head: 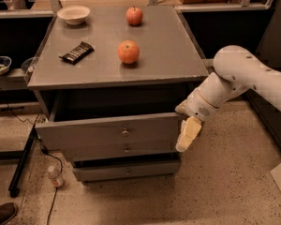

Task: Open top drawer

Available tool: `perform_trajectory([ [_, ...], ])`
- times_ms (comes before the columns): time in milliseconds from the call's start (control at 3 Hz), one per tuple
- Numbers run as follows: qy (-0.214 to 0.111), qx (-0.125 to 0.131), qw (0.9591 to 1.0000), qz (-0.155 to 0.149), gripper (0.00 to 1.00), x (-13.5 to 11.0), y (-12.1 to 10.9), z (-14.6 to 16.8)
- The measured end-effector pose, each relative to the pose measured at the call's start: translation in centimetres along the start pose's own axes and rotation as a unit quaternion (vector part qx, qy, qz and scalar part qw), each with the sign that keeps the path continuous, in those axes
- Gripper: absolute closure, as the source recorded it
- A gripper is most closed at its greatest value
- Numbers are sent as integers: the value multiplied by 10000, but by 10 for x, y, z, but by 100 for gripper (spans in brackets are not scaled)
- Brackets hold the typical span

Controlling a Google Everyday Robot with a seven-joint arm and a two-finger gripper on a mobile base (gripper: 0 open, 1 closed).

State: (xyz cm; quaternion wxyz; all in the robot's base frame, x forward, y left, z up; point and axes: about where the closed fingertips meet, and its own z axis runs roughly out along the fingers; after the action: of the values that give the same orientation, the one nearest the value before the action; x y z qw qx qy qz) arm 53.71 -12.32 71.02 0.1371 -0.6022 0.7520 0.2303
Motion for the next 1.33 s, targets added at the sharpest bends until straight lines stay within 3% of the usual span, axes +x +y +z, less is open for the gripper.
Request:
perform_trajectory([
  [667, 206, 399, 9989, -115, 0, -19, -8, -6],
  [1000, 207, 398, 9989, -116, 0, -19, -8, -5],
  [1333, 266, 294, 9992, -42, 0, -15, -14, 14],
])
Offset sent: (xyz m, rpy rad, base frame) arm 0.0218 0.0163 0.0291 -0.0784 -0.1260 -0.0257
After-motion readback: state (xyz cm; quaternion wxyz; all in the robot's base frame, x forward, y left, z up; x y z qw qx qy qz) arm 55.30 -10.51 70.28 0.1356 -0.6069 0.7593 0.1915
